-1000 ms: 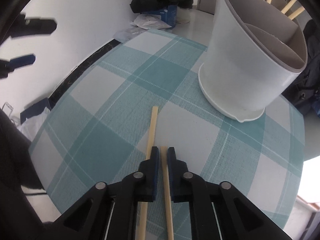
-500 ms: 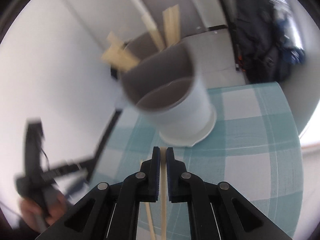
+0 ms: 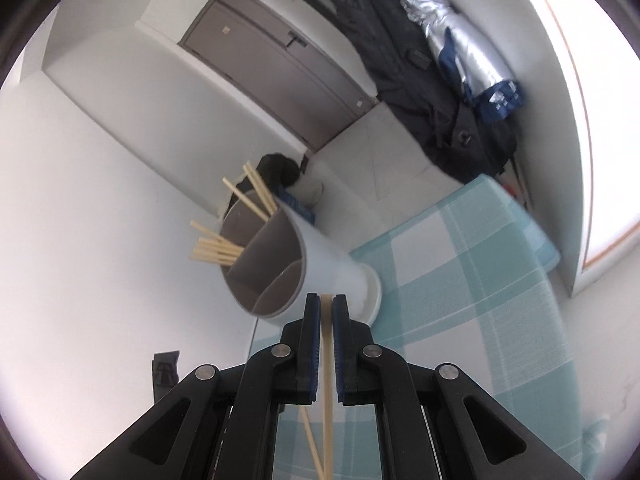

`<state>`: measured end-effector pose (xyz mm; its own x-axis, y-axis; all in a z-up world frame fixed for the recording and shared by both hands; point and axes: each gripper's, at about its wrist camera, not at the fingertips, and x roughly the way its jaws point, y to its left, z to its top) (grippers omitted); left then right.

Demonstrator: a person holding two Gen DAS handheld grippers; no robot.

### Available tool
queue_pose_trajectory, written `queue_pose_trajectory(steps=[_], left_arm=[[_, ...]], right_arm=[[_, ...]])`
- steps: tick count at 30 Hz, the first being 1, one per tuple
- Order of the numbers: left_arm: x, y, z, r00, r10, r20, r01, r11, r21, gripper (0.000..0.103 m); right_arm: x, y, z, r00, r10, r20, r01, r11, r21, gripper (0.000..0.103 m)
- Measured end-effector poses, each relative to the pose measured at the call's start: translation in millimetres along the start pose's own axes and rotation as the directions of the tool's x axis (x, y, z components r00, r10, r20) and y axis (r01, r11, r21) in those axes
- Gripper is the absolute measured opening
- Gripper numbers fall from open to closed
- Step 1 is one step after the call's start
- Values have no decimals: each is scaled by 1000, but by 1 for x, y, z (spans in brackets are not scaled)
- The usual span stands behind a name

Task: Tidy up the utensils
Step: 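Lift the chopstick with the right gripper while the left gripper grasps the other, then raise both held chopsticks up over the utensil holder's opening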

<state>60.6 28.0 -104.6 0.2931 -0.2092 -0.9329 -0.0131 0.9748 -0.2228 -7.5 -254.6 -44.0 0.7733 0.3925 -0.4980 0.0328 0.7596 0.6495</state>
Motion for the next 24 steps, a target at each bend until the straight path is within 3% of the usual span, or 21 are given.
queue_pose_trajectory(steps=[3,5,9,12,14,16,19,24], left_arm=[[8,-7,3,999,39,-13,-38,999,17,85],[14,-12,4,997,67,-25,-66,997,35,72],[20,-21,8,992,126,-26,-124,990,66,68],[20,-25,9,984,179,-7,-178,982,67,45],[19,-29,9,984,179,-9,-178,982,56,20],[20,-32,10,986,166,-20,-165,985,38,6],[22,-32,13,988,152,-36,-153,988,-11,2],[12,-33,14,998,60,-14,-61,997,-41,2]], right_arm=[[-9,-5,2,1000,9,24,-9,1000,17,5],[-16,-7,1,999,0,34,-1,1000,17,5],[-24,-10,0,999,-19,36,18,1000,8,5],[-29,-10,0,999,-16,42,16,1000,3,5],[-31,-9,1,999,-18,51,18,1000,-10,5],[-33,-7,2,998,-14,58,15,1000,-19,5],[-35,-5,2,998,-11,60,12,1000,-28,5],[-37,0,2,997,-10,70,14,998,-54,5]])
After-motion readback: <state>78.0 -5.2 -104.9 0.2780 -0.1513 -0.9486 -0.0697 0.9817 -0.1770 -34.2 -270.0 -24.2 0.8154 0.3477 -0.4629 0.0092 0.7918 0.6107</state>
